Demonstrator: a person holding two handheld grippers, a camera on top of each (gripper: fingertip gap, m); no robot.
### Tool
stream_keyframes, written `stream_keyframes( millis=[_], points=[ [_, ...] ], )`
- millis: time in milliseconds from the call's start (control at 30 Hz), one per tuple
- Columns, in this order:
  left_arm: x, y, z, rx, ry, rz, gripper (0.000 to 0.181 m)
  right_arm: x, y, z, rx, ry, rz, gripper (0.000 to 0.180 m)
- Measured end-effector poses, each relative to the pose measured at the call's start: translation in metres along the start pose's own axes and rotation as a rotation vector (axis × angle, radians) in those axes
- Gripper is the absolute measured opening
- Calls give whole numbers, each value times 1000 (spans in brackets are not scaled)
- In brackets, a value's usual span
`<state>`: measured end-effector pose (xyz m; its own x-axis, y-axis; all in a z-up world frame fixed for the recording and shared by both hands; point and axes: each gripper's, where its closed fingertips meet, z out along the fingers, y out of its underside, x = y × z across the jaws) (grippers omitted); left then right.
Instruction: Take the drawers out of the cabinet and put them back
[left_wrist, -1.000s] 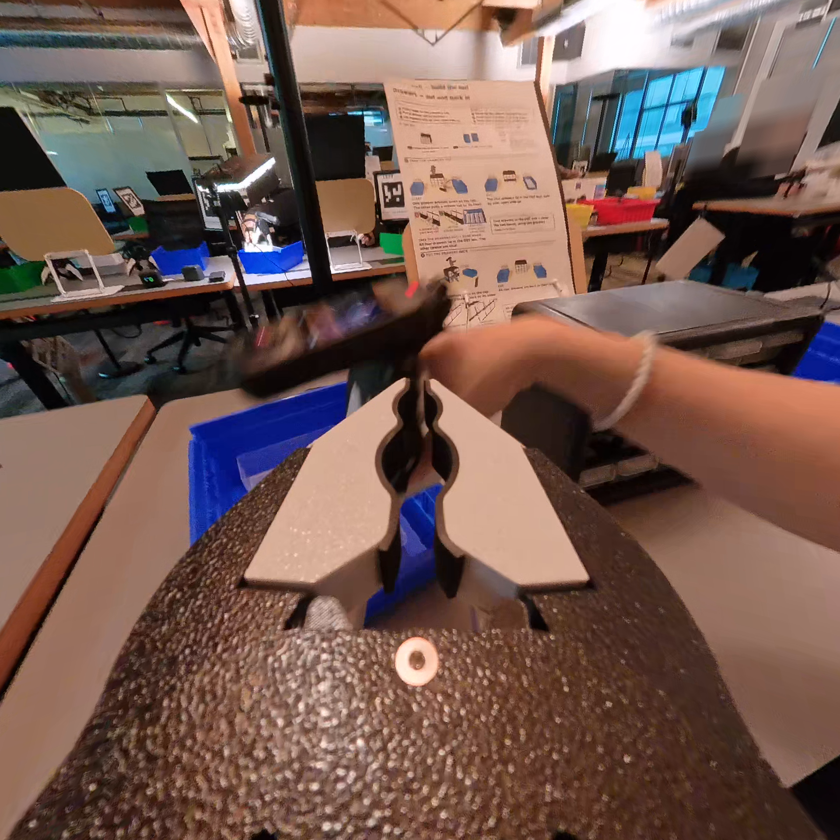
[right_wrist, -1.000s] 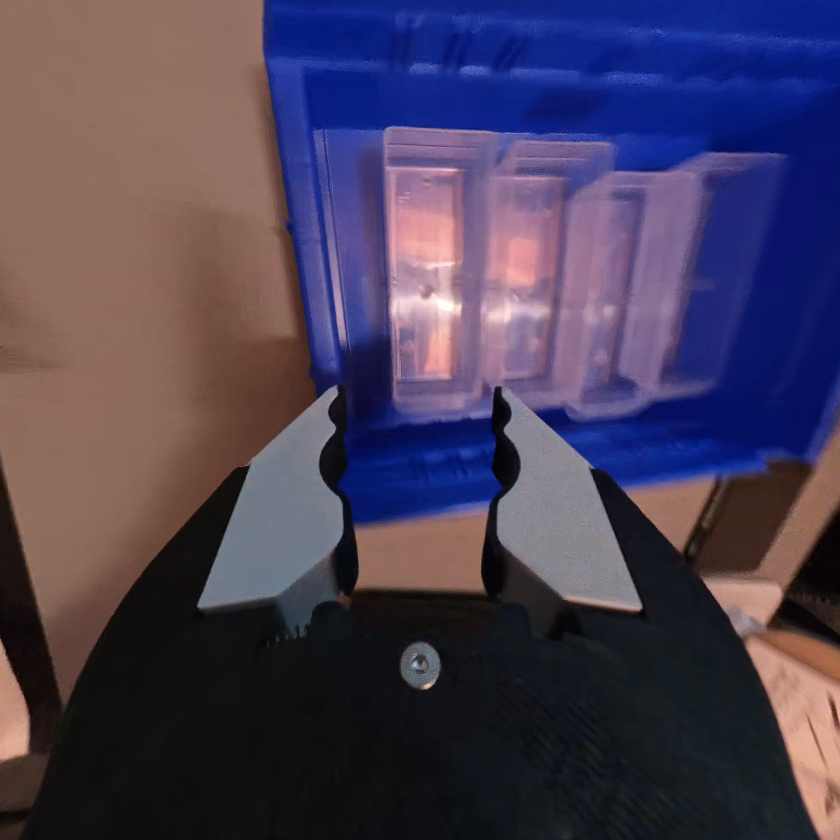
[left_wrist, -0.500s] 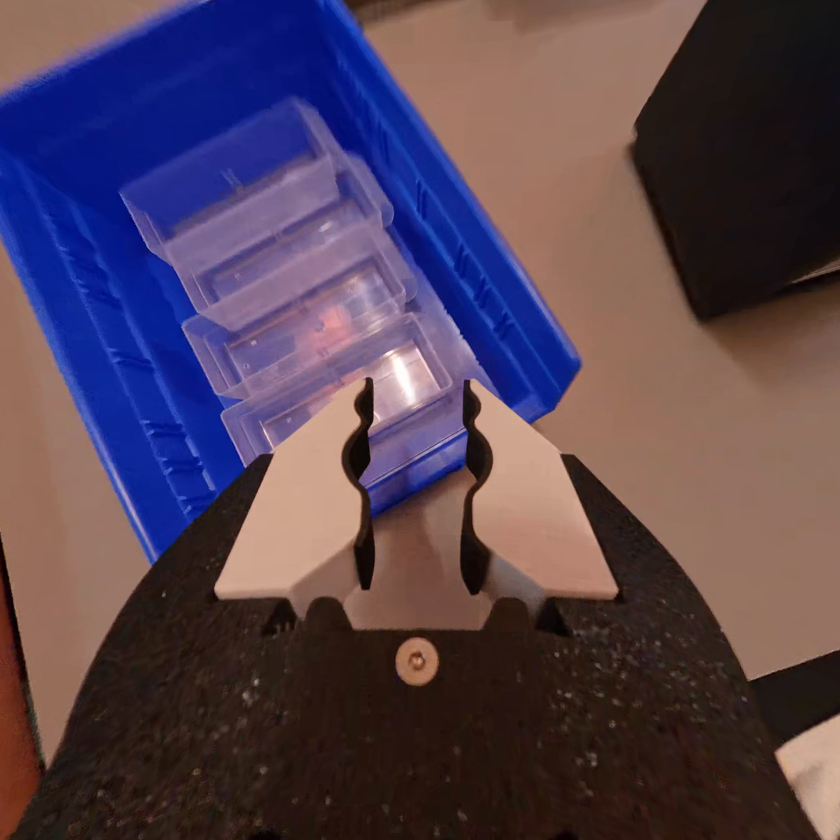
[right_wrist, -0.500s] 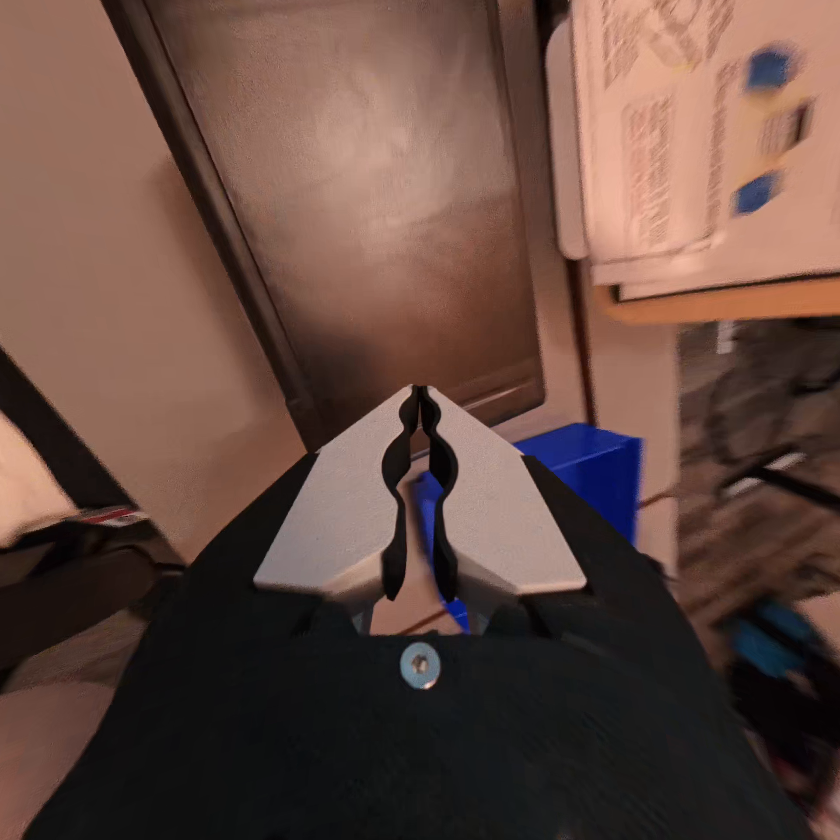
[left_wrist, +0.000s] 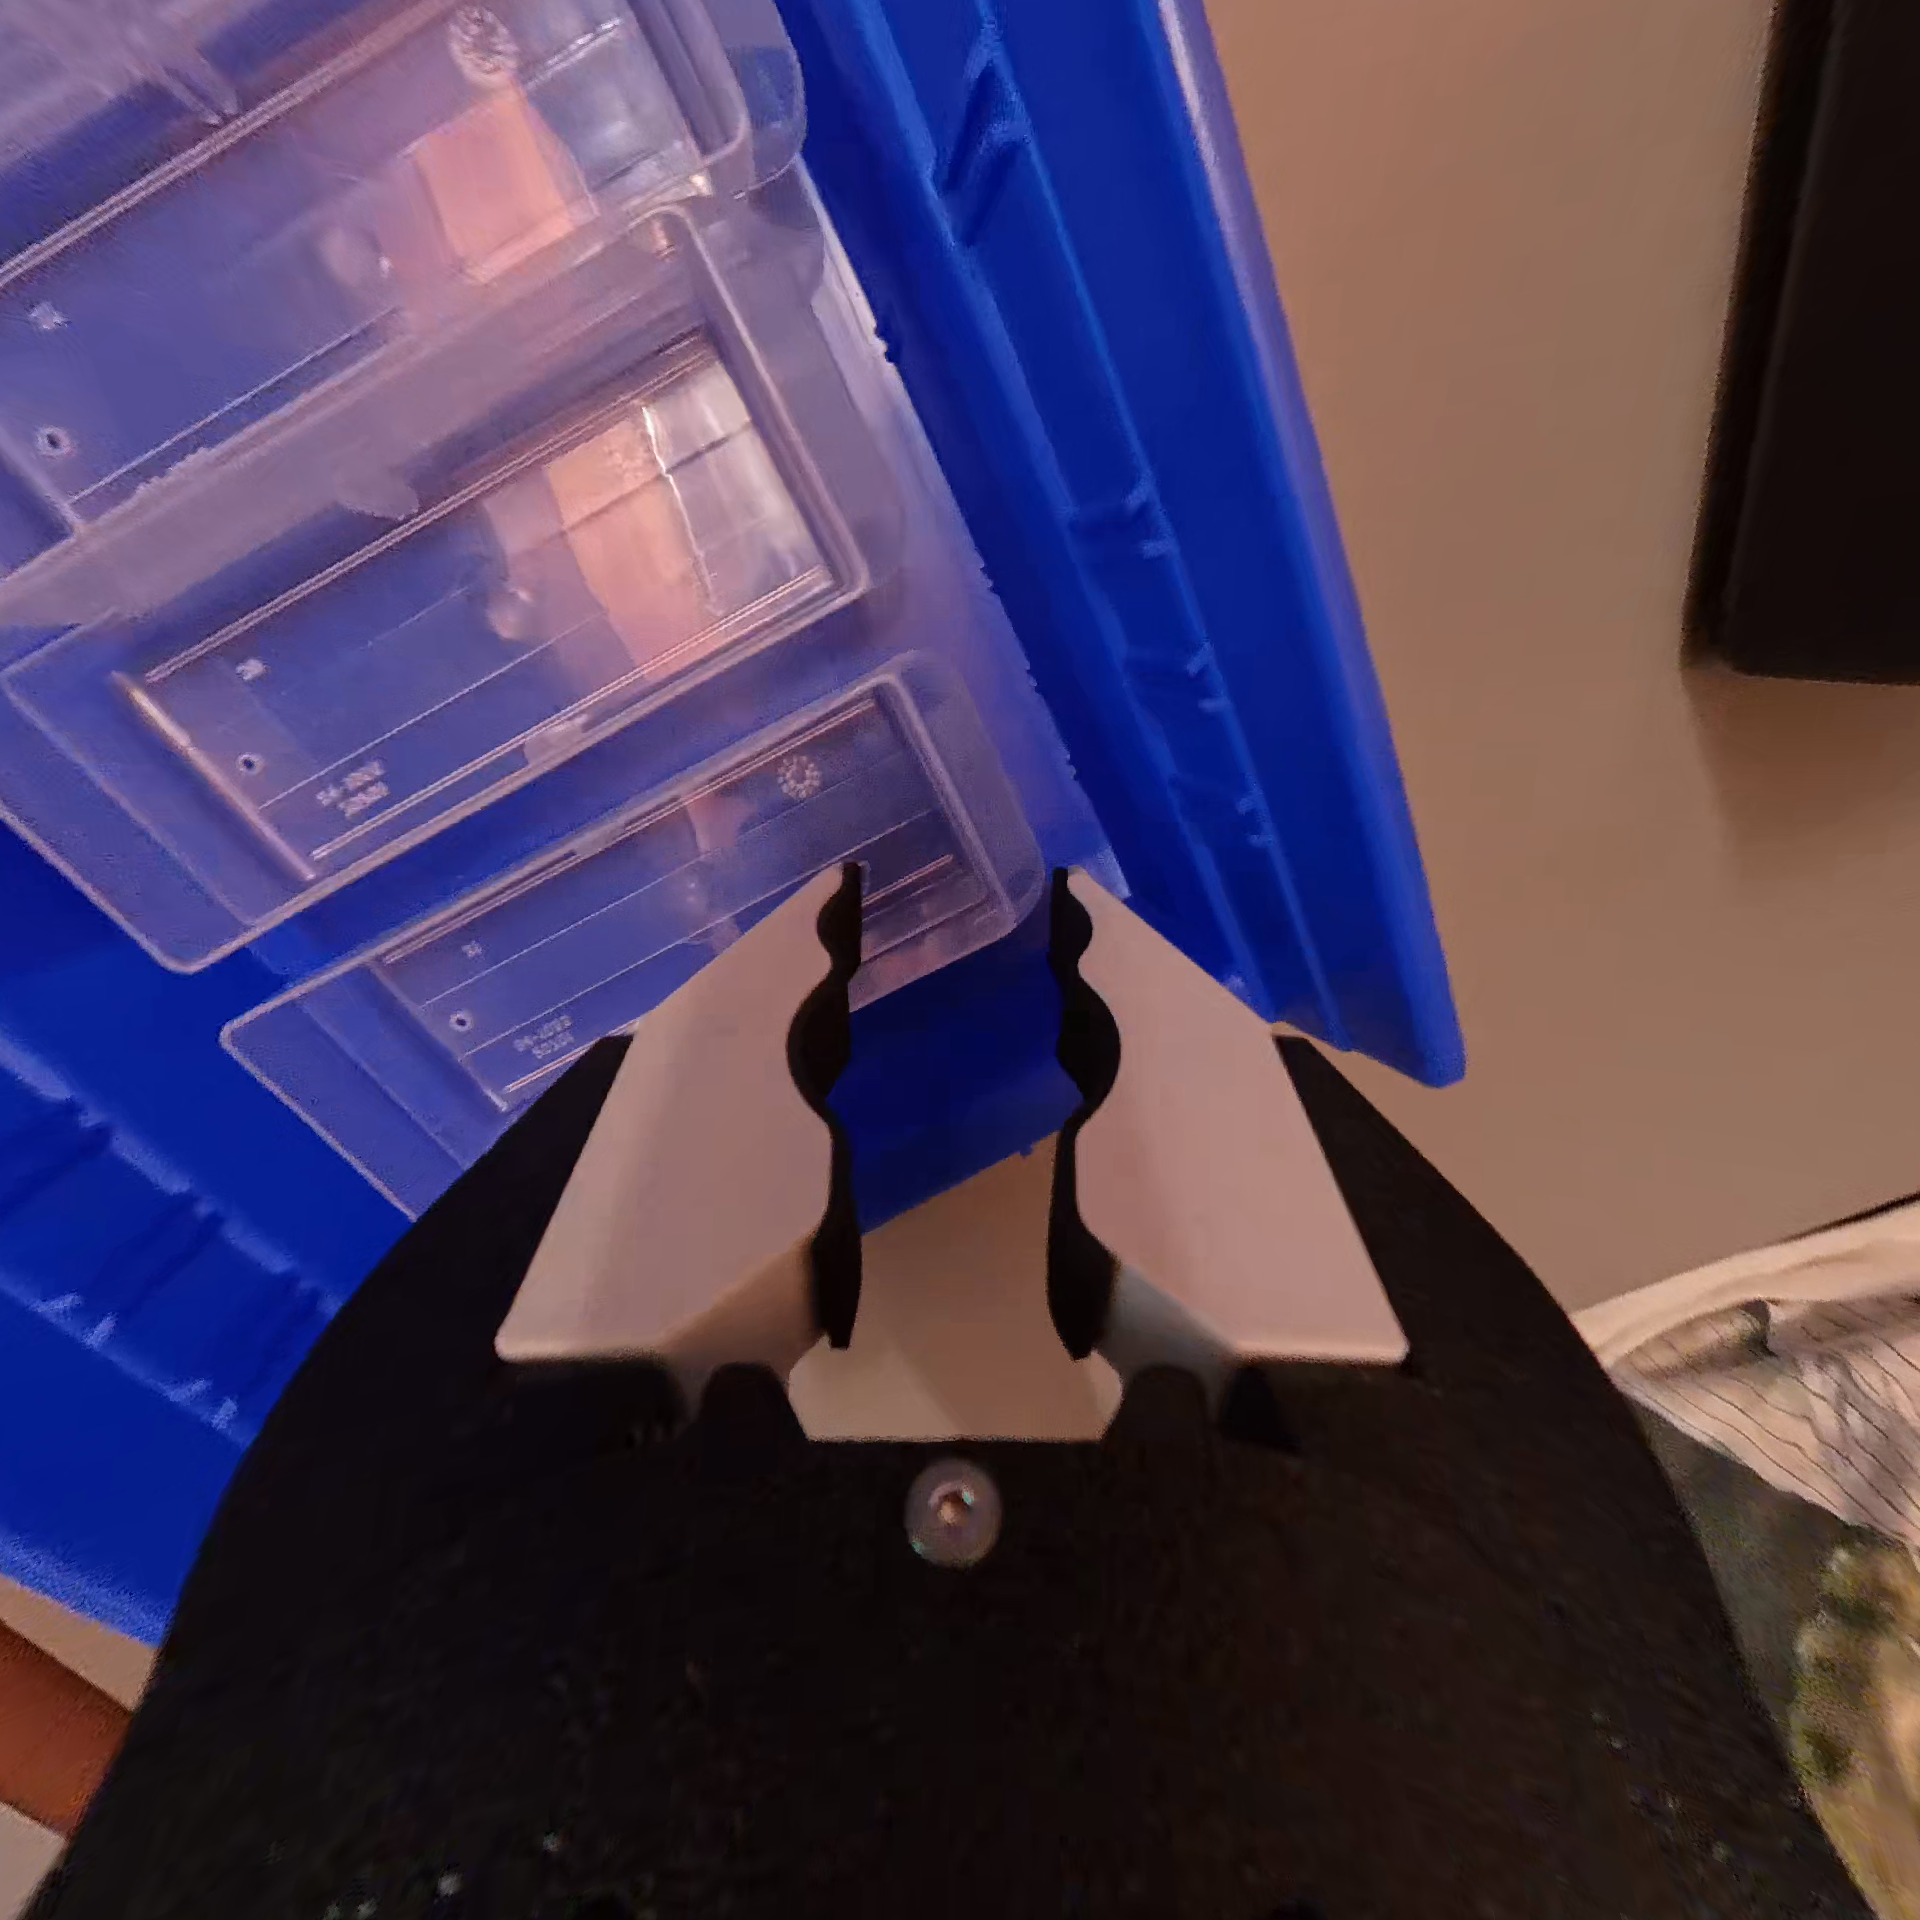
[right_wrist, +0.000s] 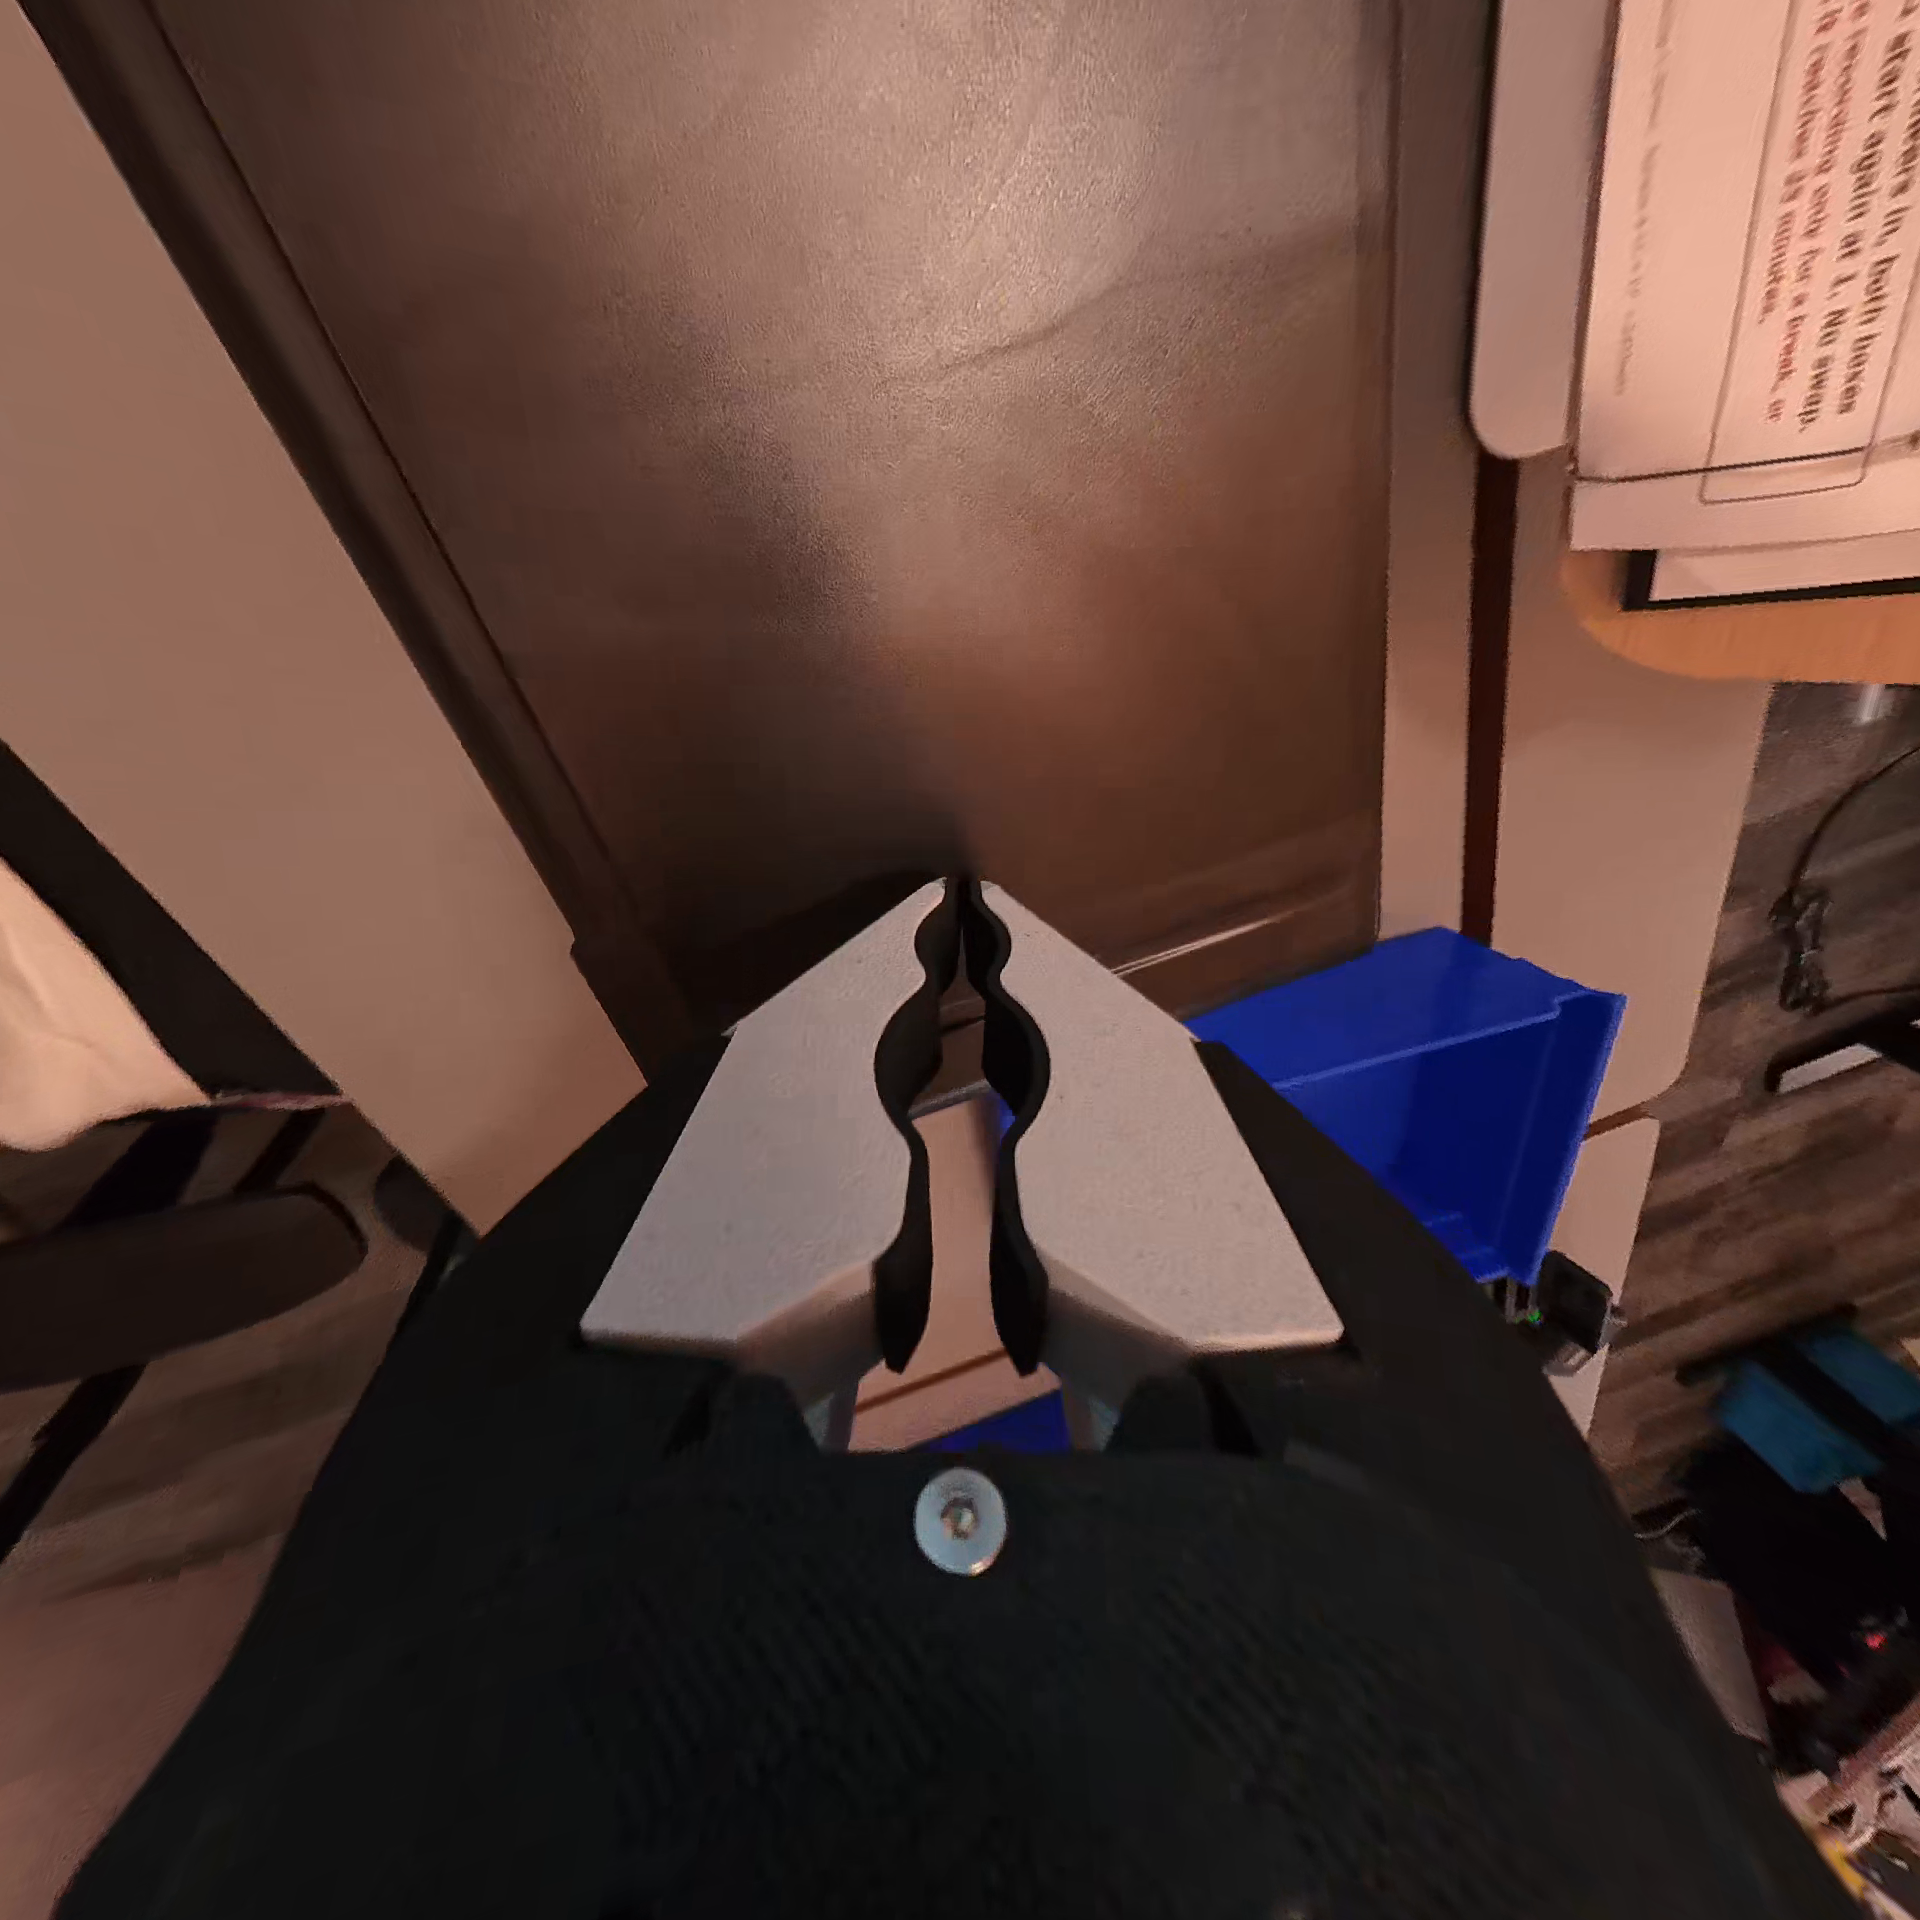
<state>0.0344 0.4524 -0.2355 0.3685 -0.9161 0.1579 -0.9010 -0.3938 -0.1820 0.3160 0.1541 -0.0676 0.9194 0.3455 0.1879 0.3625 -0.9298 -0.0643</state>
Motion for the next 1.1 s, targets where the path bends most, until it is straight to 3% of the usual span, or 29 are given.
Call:
stream_keyframes(
  millis=[167, 300, 367, 400, 433, 567, 733, 933, 1033, 1100],
  points=[
    [-4, -10, 14, -105, -2, -78, 37, -1, 0, 1, -70, -102, 13, 0],
    [-8, 1, 35, -205, -37, -92, 49, -1, 0, 1, -69, -124, 11, 0],
    [-9, -2, 40, -175, -40, -104, 46, -1, 0, 1, -69, -118, 4, 0],
    [-9, -7, 39, -142, -35, -111, 24, -1, 0, 1, -73, -116, 4, 0],
    [-8, -8, 39, -128, -27, -112, 19, -1, 0, 1, -77, -111, -2, 0],
    [-3, 10, 30, -177, -20, -42, 15, -1, 0, 1, -84, -102, -11, 0],
    [23, 28, -18, -138, 54, 85, 12, 0, 0, 1, -83, -82, -18, 0],
    [78, 71, -93, -72, 129, 486, 11, 0, -1, 1, -69, -78, -21, 0],
    [120, 116, -124, -160, 221, 928, 11, 0, -1, 2, -67, -94, -16, 0],
    [156, 156, -143, -287, 376, 1148, 11, 0, -1, 1, -74, -96, -16, 0]
  ],
)
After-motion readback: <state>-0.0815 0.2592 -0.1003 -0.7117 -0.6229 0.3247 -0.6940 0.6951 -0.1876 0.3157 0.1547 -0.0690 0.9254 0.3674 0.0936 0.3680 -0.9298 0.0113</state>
